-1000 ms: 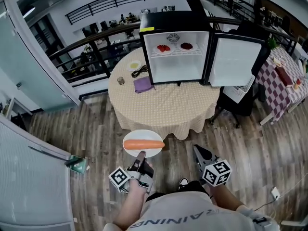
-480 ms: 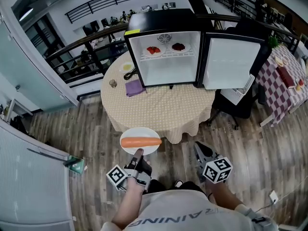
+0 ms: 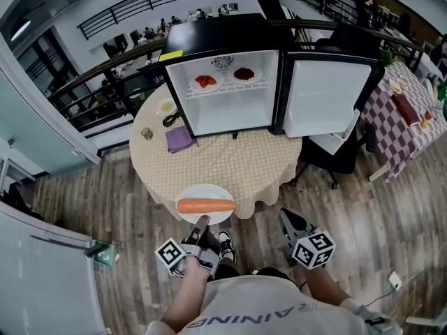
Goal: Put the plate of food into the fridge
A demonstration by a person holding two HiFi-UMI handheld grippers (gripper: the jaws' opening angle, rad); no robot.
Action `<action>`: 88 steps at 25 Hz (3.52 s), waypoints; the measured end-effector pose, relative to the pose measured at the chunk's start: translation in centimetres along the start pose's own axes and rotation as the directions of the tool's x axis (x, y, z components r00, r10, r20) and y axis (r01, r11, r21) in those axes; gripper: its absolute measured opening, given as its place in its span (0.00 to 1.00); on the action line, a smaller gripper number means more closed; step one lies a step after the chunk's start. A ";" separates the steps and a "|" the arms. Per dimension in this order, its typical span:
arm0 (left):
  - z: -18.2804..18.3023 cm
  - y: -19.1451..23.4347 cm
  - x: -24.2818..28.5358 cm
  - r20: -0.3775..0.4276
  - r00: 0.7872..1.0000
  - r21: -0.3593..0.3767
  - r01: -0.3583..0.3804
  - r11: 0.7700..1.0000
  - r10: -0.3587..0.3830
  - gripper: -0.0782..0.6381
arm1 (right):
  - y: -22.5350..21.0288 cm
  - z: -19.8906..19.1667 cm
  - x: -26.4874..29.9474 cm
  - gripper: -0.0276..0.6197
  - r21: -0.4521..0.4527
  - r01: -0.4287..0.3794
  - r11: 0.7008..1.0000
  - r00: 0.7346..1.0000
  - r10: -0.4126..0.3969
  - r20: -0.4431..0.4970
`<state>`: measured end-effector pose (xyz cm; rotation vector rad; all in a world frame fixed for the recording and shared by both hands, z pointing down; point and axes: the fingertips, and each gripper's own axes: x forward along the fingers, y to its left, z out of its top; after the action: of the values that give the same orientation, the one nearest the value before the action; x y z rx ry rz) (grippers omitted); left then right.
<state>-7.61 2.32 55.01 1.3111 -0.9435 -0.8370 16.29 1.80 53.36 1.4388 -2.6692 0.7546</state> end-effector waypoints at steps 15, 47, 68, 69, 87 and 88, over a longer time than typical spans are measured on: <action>8.4 -0.8 11.8 -0.105 0.994 0.010 0.006 1.000 -0.005 0.14 | -1.5 3.8 12.5 0.08 -0.010 0.052 0.999 0.998 -0.053 -0.015; 13.7 4.2 28.6 -0.100 0.990 0.014 -0.099 0.995 0.099 0.14 | -5.7 6.6 23.5 0.08 -0.031 -0.016 0.999 0.990 0.012 -0.141; 16.5 8.3 41.8 0.026 0.985 -0.041 -0.169 0.985 0.170 0.15 | -8.9 5.6 24.6 0.08 0.001 -0.028 1.000 0.977 0.027 -0.211; 16.5 8.4 42.2 0.026 0.984 -0.034 -0.177 0.984 0.178 0.15 | -9.0 5.6 24.7 0.08 0.000 -0.029 1.000 0.977 0.028 -0.213; 17.1 10.5 45.7 0.065 0.956 -0.005 -0.287 0.958 0.287 0.17 | -10.3 4.9 25.0 0.08 0.041 0.000 0.999 0.972 0.010 -0.237; 17.2 10.5 45.7 0.068 0.955 -0.006 -0.288 0.958 0.288 0.17 | -10.2 5.0 25.0 0.08 0.048 -0.002 0.999 0.972 0.013 -0.235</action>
<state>-5.20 -45.29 69.85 1.1197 -1.1594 -0.6562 10.98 -24.59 59.01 1.2591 -2.4956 0.9309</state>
